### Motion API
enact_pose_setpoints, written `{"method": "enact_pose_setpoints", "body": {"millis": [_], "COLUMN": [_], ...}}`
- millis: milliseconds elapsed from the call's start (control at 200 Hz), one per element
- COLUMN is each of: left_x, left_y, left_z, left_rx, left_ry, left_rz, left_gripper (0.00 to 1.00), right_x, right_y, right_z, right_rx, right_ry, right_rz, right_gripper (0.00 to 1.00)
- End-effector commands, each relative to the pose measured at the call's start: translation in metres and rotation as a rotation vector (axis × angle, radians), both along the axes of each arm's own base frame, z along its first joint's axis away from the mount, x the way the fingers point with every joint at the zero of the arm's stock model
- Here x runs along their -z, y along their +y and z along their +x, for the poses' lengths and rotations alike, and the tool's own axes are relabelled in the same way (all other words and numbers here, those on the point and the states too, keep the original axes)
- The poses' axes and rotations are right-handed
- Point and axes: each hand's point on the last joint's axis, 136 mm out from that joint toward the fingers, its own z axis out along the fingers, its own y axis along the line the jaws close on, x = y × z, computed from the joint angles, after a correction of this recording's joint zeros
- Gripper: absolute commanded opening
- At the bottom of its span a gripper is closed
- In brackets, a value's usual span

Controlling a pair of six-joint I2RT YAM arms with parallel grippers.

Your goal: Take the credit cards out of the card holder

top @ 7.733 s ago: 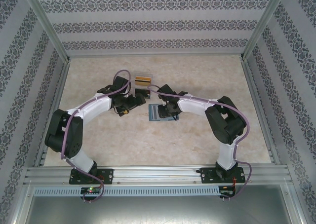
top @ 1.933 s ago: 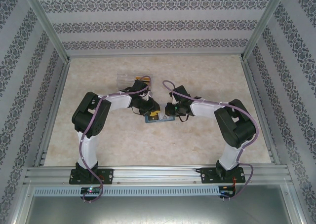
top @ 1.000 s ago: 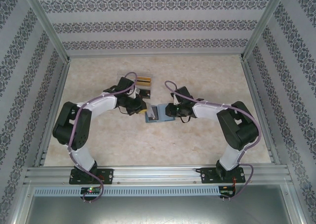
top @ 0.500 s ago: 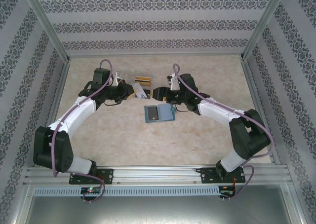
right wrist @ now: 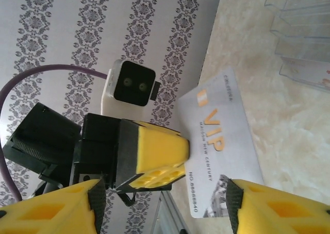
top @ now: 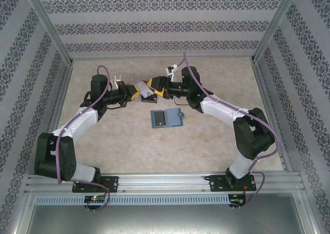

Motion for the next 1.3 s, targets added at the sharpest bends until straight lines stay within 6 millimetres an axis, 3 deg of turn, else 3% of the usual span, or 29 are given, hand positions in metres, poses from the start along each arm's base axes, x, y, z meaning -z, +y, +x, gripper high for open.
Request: {"method": "enact_pose_setpoints", "body": {"millis": [0, 210, 360, 699, 884, 1024, 1104, 1184, 1294], "left_x": [-0.028, -0.036, -0.039, -0.036, -0.034, -0.035, -0.029, -0.018, 0.004], "left_y": [0.004, 0.008, 0.007, 0.007, 0.007, 0.007, 0.012, 0.022, 0.051], "left_z": [-0.004, -0.009, -0.011, -0.014, -0.016, -0.019, -0.021, -0.024, -0.033], "left_rx": [-0.002, -0.012, -0.004, 0.001, 0.003, 0.004, -0.009, -0.039, -0.110], "left_ry": [-0.096, -0.117, -0.125, -0.107, -0.097, -0.100, -0.075, -0.028, 0.065], "left_rz": [-0.028, -0.005, -0.011, -0.010, -0.008, 0.005, 0.045, 0.103, 0.252], "left_gripper": [0.03, 0.03, 0.03, 0.02, 0.02, 0.04, 0.12, 0.30, 0.60], "right_x": [0.002, 0.020, 0.002, -0.029, -0.034, -0.032, -0.027, -0.017, 0.002], "right_y": [0.000, -0.004, 0.009, 0.011, 0.010, 0.011, 0.011, 0.010, 0.007], "right_z": [0.004, 0.007, -0.001, -0.015, -0.018, -0.016, -0.014, -0.011, -0.007], "right_rx": [0.014, 0.032, -0.055, -0.127, -0.141, -0.141, -0.132, -0.109, -0.073], "right_ry": [0.014, 0.043, 0.016, -0.055, -0.069, -0.078, -0.094, -0.123, -0.184], "right_rz": [0.001, -0.028, 0.027, 0.081, 0.086, 0.070, 0.046, -0.009, -0.135], "right_gripper": [0.64, 0.64, 0.56, 0.40, 0.31, 0.18, 0.08, 0.00, 0.00]}}
